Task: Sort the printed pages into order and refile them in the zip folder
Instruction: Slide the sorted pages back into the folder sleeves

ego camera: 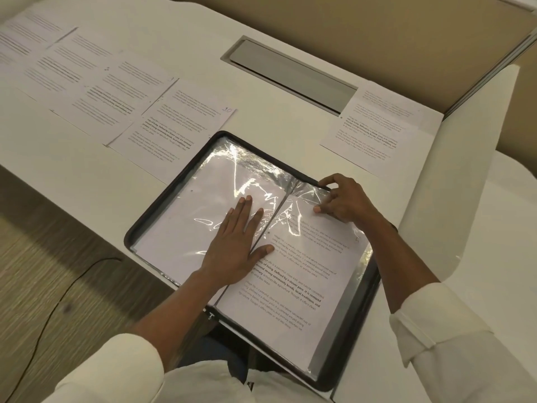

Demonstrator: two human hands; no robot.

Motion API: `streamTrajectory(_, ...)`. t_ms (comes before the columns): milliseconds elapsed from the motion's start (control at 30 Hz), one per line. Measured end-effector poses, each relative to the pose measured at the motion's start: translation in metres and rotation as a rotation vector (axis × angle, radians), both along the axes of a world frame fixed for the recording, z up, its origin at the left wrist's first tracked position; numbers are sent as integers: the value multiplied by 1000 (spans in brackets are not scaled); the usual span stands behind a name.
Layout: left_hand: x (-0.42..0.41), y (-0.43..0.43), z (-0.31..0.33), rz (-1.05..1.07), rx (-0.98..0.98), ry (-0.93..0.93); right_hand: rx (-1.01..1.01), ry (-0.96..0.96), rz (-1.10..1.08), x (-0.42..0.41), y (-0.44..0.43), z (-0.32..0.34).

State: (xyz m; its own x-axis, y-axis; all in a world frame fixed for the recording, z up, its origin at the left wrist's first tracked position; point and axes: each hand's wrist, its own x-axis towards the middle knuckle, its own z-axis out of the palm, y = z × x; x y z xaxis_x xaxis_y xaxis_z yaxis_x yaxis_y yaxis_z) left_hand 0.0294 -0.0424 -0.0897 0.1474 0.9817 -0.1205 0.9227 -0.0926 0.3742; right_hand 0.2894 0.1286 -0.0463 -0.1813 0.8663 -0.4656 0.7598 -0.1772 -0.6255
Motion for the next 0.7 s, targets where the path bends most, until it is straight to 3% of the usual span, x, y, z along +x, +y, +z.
streamTrajectory(233,1,0,0,6,11,-19,-9,9,-28,2,-4,8)
streamTrajectory(400,2,0,-2,10,18,-26,40,-324,100,18,-9,25)
streamTrajectory(467,2,0,-3,10,25,-25,36,-349,100,27,-15,33)
streamTrajectory(567,2,-1,-3,11,23,-20,84,-297,15,35,-27,40)
streamTrajectory(700,3,0,1,16,0,-13,74,33,-324,38,-56,36)
